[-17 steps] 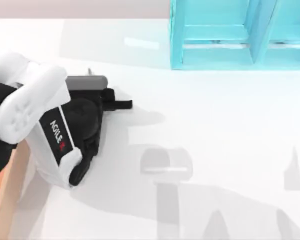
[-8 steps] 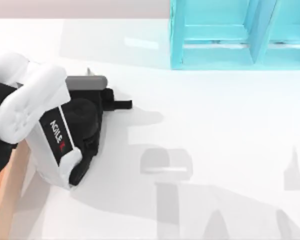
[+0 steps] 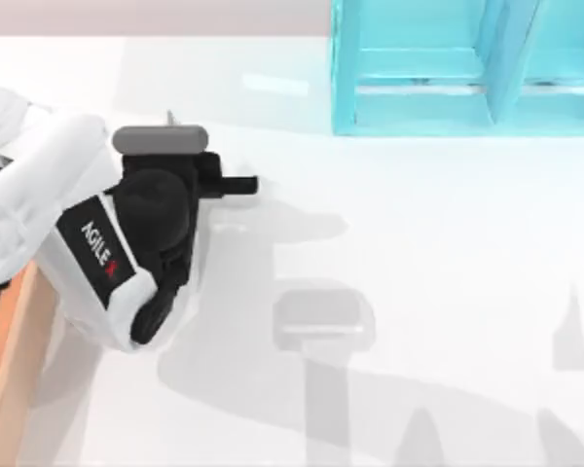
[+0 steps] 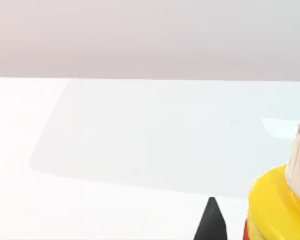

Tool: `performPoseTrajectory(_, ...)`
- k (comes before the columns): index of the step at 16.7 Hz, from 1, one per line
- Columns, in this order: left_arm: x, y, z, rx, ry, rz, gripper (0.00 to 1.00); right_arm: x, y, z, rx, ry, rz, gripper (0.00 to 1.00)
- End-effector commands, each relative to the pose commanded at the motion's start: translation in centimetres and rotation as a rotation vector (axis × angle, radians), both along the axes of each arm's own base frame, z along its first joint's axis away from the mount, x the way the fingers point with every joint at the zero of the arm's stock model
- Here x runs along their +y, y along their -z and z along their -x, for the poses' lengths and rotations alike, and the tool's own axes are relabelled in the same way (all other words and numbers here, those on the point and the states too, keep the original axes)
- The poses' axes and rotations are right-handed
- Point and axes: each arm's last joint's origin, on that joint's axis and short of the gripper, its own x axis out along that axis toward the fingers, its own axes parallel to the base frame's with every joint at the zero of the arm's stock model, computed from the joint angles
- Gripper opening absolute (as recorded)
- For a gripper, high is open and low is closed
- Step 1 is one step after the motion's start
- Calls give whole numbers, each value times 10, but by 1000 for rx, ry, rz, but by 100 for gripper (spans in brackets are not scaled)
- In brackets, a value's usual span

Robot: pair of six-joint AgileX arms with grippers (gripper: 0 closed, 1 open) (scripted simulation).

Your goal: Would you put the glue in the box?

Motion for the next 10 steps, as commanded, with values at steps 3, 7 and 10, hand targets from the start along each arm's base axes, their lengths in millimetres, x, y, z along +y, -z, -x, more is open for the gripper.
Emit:
performPoseTrajectory(3,0,-16,-1,0,0,0,0,0,0,0,0,0,0,100)
performPoseTrajectory(7,0,-37,-1,1,1,0,0,0,0,0,0,0,0,100)
performPoseTrajectory(10,0,-52,0,0,0,0,0,0,0,0,0,0,0,100)
